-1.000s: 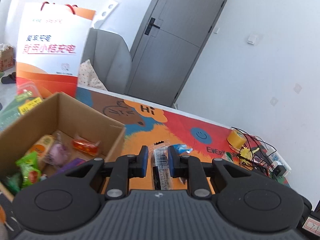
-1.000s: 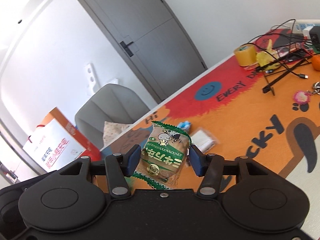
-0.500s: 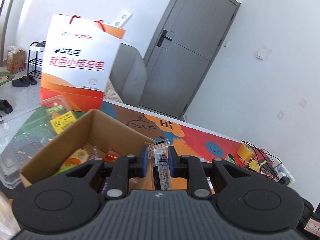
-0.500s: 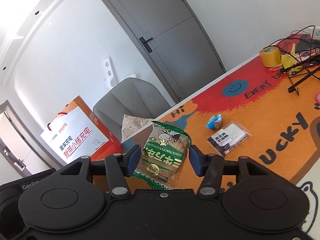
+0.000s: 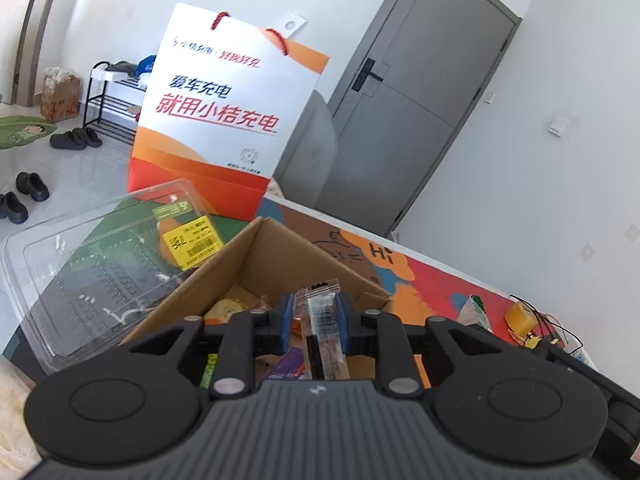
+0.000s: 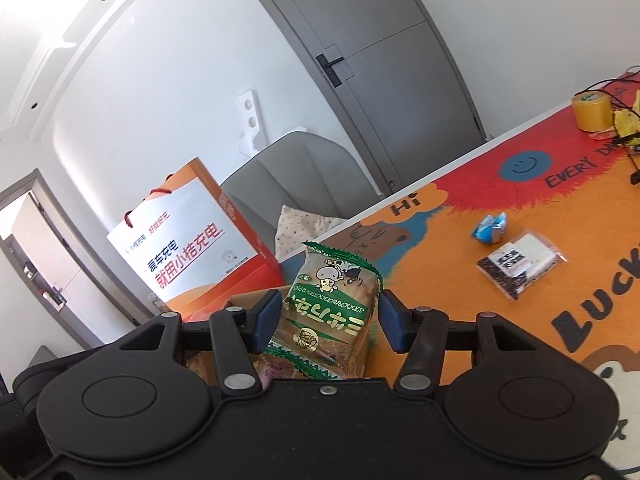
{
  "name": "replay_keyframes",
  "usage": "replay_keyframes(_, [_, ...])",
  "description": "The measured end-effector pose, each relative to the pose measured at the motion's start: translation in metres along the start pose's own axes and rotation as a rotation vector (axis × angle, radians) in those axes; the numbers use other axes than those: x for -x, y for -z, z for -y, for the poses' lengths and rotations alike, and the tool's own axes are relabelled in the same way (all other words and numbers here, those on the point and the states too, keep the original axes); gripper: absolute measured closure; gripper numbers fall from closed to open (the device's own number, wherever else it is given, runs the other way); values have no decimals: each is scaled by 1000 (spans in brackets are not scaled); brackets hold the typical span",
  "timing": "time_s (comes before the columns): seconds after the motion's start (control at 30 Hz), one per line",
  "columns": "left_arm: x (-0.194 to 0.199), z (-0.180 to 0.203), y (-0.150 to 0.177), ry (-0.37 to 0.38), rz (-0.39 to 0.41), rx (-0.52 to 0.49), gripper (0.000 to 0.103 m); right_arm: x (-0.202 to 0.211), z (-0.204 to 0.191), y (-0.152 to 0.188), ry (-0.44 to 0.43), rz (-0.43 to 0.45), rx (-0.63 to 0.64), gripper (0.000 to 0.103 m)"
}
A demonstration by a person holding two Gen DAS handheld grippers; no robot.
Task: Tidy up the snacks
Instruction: 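Carry both snacks into the cardboard box and open both tools, then move both open tools back over the remaining snacks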
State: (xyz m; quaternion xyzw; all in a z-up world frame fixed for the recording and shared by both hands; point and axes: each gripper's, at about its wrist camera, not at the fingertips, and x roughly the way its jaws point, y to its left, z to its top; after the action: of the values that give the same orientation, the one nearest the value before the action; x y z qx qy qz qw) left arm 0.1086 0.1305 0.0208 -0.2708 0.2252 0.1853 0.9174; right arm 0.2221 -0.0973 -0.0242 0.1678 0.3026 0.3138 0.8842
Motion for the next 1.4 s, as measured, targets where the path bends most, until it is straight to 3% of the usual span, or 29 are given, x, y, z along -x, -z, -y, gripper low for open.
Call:
replay_keyframes(0.17, [-4,-14,2,-27,10,0,69,-15,-13,5,-6,-25,17,50])
replay_keyframes(0.3, [-4,-27,-1,-35,6,36,67,-26,-23,6,-12,-41,32,50])
replay_keyframes(0.53, [3,-44,-9,-38,32,64,54,-42,-46,6,-38,-47,55,49])
replay_keyframes(0.67, [4,-51,-11,-50,35,78,45,-47,-53,6,-63,-64,66,37])
replay_keyframes(0.77, [3,-52,-10,-60,38,77,32,-43,-49,7,-42,-60,67,37])
replay_keyframes(0.9, [4,-46,-7,-54,47,65,22,-34,-38,6,-9,-54,49,36])
replay_keyframes(1.23, [-10,-12,9,-44,-9,12,11,-12,5,3,73,-39,10,30])
replay_keyframes(1.4, [-12,10,15,-34,-14,-13,8,5,24,-2,102,-28,-4,20])
